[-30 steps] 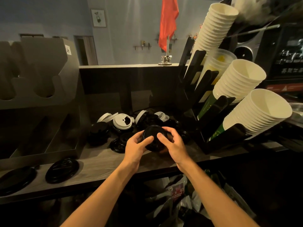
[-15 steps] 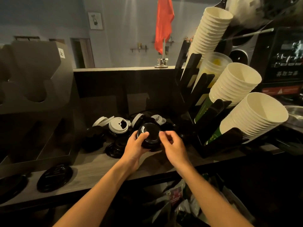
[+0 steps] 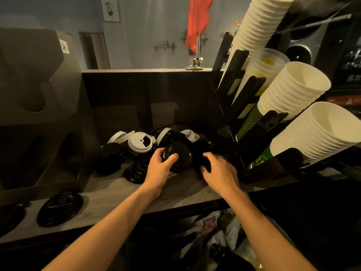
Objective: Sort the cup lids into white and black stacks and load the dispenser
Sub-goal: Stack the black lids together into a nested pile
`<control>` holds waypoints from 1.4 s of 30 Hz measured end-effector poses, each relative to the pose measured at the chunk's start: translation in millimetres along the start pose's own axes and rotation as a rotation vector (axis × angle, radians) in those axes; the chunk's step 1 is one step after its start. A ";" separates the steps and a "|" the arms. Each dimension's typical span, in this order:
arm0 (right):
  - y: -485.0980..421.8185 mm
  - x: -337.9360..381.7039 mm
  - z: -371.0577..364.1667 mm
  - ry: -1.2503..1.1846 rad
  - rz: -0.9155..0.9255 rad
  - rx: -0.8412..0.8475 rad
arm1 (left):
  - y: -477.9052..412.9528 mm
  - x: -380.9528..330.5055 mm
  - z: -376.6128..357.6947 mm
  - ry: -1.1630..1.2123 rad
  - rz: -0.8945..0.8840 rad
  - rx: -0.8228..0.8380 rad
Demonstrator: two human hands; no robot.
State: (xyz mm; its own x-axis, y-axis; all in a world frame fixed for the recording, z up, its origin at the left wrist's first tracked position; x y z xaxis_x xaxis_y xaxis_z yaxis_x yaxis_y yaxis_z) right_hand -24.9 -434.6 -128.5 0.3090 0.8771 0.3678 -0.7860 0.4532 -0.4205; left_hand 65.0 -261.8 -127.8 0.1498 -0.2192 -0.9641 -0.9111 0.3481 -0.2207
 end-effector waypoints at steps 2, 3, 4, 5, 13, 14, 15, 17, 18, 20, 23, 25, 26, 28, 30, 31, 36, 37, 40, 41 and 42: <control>1.0 -0.3 5.8 -0.189 -0.006 -0.063 | -0.4 -0.3 4.3 -0.024 -0.013 -0.037; 0.9 -1.1 7.4 -0.308 -0.016 -0.088 | 0.0 -1.1 5.9 -0.030 -0.021 -0.055; 0.4 -1.6 8.6 -0.445 -0.038 -0.106 | 0.5 -1.8 7.1 -0.027 -0.028 -0.069; -0.6 -1.9 8.4 -0.588 -0.079 -0.113 | 1.2 -2.9 7.7 -0.024 -0.035 -0.081; -2.7 16.1 -4.4 -1.370 -0.373 -0.091 | 9.1 -8.8 15.7 -0.059 -0.110 -0.163; -2.9 16.0 -4.1 -1.440 -0.397 -0.089 | 9.7 -9.3 16.4 -0.061 -0.114 -0.171; -3.2 15.0 -4.4 -1.505 -0.429 -0.078 | 10.0 -9.8 16.9 -0.065 -0.120 -0.176; -3.7 12.3 -4.1 -1.623 -0.486 -0.026 | 10.3 -10.4 16.1 -0.069 -0.124 -0.172; -4.4 10.9 -5.2 -1.656 -0.506 0.004 | 10.5 -10.4 15.5 -0.073 -0.120 -0.165; -4.5 11.2 -7.1 -1.647 -0.511 0.050 | 11.2 -10.6 14.6 -0.086 -0.111 -0.151; -3.5 13.4 -11.2 -1.524 -0.487 0.040 | 12.5 -12.1 15.1 -0.103 -0.117 -0.152; -3.3 12.5 -11.2 -1.450 -0.480 -0.022 | 13.0 -13.8 17.0 -0.105 -0.126 -0.172; -3.2 11.1 -10.1 -1.380 -0.473 -0.071 | 13.3 -14.9 18.1 -0.100 -0.128 -0.186; -2.3 8.3 -6.9 -1.158 -0.433 -0.161 | 14.1 -17.8 20.8 -0.089 -0.130 -0.220; -1.3 7.1 -6.1 -0.931 -0.377 -0.168 | 15.4 -22.3 24.1 -0.063 -0.132 -0.260; -1.1 7.1 -8.2 -0.835 -0.356 -0.133 | 15.8 -23.6 27.2 -0.047 -0.128 -0.278; -0.9 13.9 -14.6 -0.319 -0.182 -0.072 | 23.8 -29.9 54.8 -0.029 -0.095 -0.306; -0.1 19.2 -12.5 -0.277 -0.122 -0.121 | 26.6 -31.1 62.6 -0.039 -0.097 -0.315; 1.2 42.5 -8.5 -0.279 0.137 -0.242 | 34.6 -37.2 84.1 -0.084 -0.104 -0.338; 1.9 52.6 -9.1 -0.294 0.233 -0.241 | 35.5 -38.7 90.4 -0.096 -0.098 -0.343; 2.6 63.7 -10.3 -0.312 0.323 -0.223 | 35.6 -39.8 95.9 -0.098 -0.089 -0.349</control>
State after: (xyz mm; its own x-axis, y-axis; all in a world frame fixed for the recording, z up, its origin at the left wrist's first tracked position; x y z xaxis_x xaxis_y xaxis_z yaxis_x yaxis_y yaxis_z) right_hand -1.7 -375.9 -114.8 -0.1328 0.9043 0.4057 -0.6707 0.2193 -0.7086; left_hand 63.4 -153.2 -111.4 0.2553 -0.1407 -0.9566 -0.9663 -0.0037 -0.2574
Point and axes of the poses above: each hand's wrist, its own y-axis away from the middle knuckle, its own z-axis out of the back of the hand, x = y × z, the point moved 3 cm from there along -y, towards the middle knuckle, and after that the axes turned 4 degrees about -z, right-handed, at the moved point
